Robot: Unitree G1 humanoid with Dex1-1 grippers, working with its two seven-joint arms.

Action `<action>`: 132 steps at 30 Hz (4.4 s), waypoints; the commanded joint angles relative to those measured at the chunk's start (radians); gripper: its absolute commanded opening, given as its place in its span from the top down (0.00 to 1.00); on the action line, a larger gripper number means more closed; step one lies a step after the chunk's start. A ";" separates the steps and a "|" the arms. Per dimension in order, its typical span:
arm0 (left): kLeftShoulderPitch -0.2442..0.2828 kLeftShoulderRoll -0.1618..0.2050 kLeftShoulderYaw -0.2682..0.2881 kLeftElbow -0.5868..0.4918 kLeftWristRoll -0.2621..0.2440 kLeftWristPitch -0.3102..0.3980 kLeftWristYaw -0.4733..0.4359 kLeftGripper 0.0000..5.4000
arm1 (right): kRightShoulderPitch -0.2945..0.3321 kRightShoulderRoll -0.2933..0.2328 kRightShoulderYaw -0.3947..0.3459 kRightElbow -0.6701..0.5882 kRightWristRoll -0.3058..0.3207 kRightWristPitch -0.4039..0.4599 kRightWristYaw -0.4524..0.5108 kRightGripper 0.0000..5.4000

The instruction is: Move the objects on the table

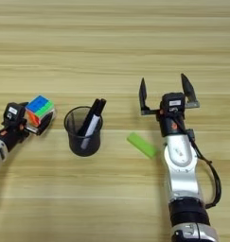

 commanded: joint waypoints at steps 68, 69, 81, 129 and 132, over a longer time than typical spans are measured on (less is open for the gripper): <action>0.037 0.253 -0.066 -0.647 -0.300 0.156 -0.499 0.40 | 0.012 -0.419 0.156 -0.640 0.653 0.569 0.875 0.00; 0.037 0.256 -0.068 -0.651 -0.304 0.156 -0.505 0.40 | 0.011 -0.430 0.161 -0.642 0.653 0.583 0.898 0.00; 0.028 0.292 -0.114 -0.687 -0.303 0.164 -0.573 0.40 | -0.035 -0.494 0.235 -0.668 0.611 0.713 1.055 0.00; 0.016 0.331 -0.197 -0.703 -0.262 0.121 -0.601 0.40 | -0.076 -0.487 0.346 -0.633 0.502 0.754 1.172 0.38; 0.015 0.329 -0.198 -0.702 -0.260 0.120 -0.600 0.40 | -0.075 -0.487 0.346 -0.633 0.502 0.754 1.173 0.38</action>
